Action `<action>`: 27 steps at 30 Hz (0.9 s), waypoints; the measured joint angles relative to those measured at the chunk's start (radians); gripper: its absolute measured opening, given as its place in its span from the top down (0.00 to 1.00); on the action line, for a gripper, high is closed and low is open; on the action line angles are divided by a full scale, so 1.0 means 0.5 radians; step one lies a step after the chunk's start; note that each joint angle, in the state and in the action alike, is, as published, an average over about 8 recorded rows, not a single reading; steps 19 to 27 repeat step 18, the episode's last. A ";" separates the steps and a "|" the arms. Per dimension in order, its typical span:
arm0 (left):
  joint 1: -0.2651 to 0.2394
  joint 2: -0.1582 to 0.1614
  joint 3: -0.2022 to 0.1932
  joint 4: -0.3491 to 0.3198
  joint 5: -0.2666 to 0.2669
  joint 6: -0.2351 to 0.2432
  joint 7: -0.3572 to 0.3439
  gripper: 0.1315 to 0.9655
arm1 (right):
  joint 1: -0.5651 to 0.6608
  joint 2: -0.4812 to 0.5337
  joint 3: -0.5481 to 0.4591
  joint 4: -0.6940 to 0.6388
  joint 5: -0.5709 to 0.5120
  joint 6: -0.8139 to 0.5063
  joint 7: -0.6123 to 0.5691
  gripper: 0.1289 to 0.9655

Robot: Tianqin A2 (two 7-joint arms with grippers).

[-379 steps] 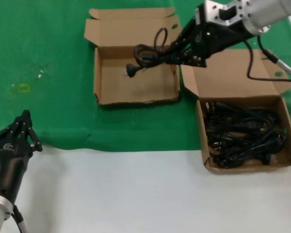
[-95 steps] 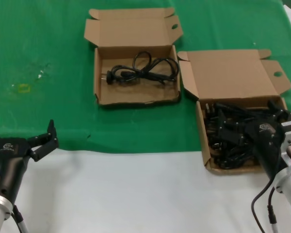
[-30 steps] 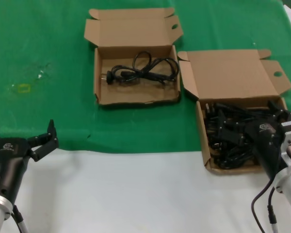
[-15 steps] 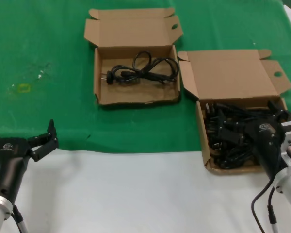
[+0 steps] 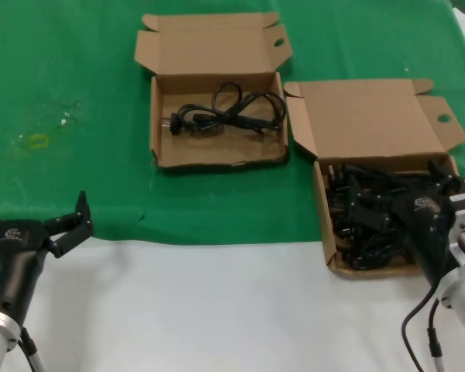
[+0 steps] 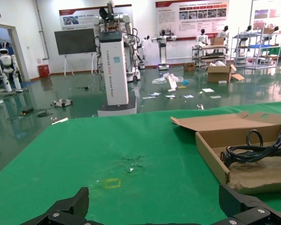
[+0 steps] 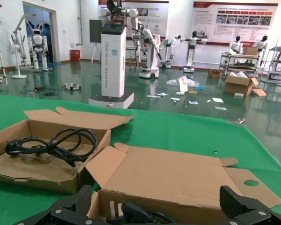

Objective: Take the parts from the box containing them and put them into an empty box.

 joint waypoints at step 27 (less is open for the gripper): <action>0.000 0.000 0.000 0.000 0.000 0.000 0.000 0.00 | 0.000 0.000 0.000 0.000 0.000 0.000 0.000 0.00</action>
